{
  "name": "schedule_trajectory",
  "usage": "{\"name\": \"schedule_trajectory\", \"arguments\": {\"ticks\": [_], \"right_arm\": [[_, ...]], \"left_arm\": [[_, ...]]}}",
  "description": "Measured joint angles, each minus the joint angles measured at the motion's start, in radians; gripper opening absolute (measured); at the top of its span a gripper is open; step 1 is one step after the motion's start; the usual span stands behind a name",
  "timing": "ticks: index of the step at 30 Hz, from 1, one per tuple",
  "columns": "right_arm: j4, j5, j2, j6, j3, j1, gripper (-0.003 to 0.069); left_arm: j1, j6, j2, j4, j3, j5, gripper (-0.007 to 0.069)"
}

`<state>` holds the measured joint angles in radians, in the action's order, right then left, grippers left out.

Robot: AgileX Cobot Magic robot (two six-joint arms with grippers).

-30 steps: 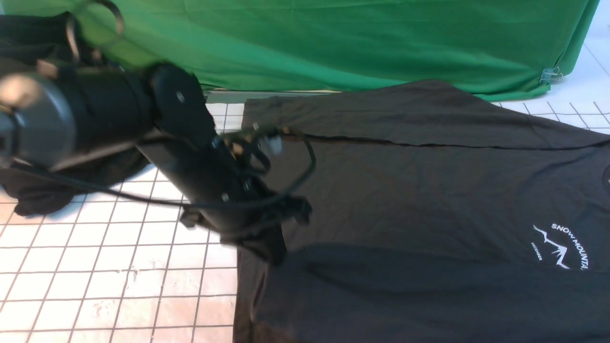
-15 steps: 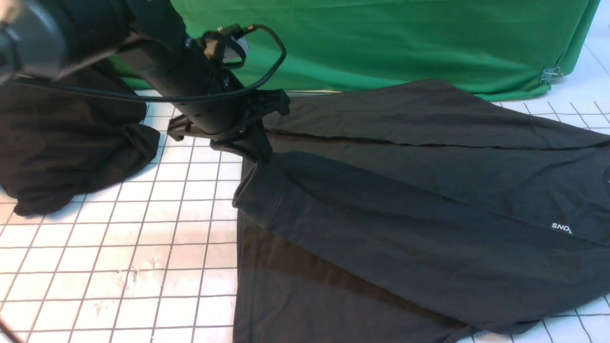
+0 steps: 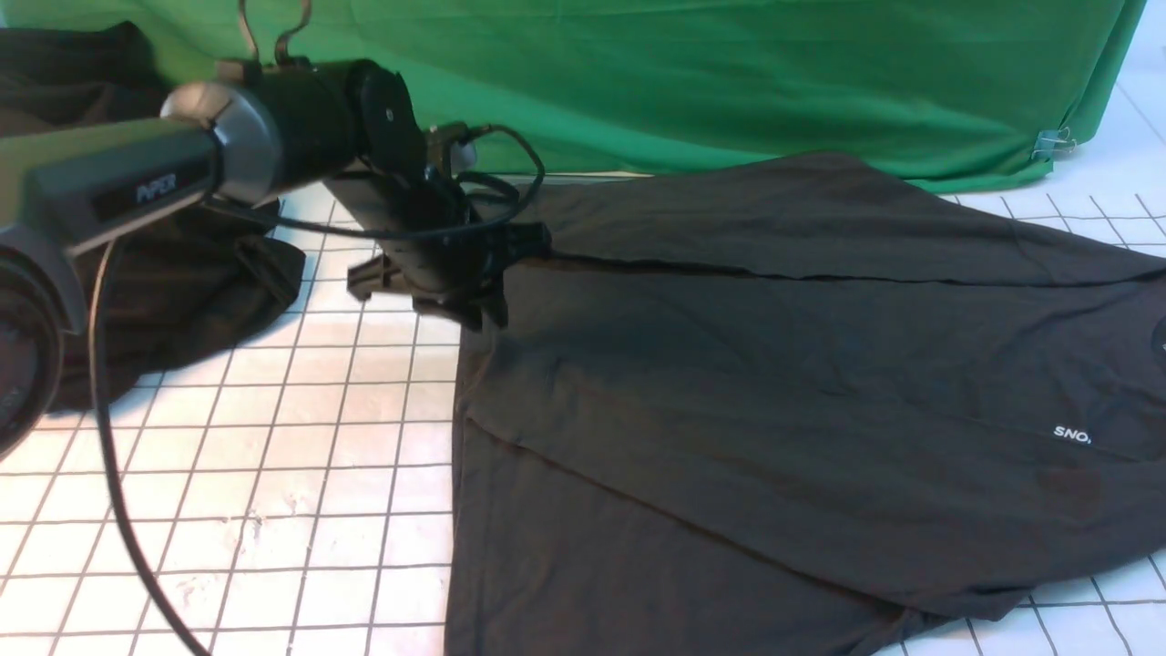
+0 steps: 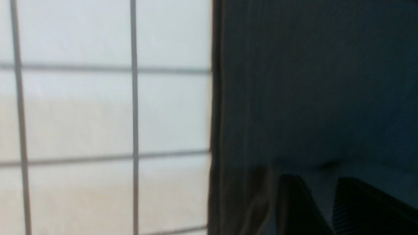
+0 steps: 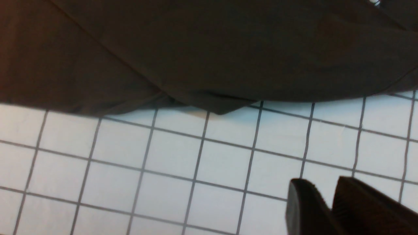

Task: Fold a long-sleeved shirt over a white checkered tablecloth.
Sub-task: 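Fold the left side of the black T-shirt inward over its body, then grab the top left corner of the dark shirt with the left gripper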

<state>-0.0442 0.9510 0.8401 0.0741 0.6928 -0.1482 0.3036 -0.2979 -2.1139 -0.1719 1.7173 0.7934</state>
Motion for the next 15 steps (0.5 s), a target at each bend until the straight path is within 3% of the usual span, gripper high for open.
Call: {"name": "schedule_trajectory", "arguments": {"ticks": [7,15], "right_arm": [[0.000,-0.001,0.000,0.000,-0.042,0.000,0.0146],[0.000,-0.018,0.000,0.000,-0.042,0.000,0.0148]], "left_arm": [[-0.027,-0.014,-0.008,-0.036,0.178,0.002,0.0397],[-0.125,-0.018,-0.164,-0.281,0.324,0.091,0.0409]]}}
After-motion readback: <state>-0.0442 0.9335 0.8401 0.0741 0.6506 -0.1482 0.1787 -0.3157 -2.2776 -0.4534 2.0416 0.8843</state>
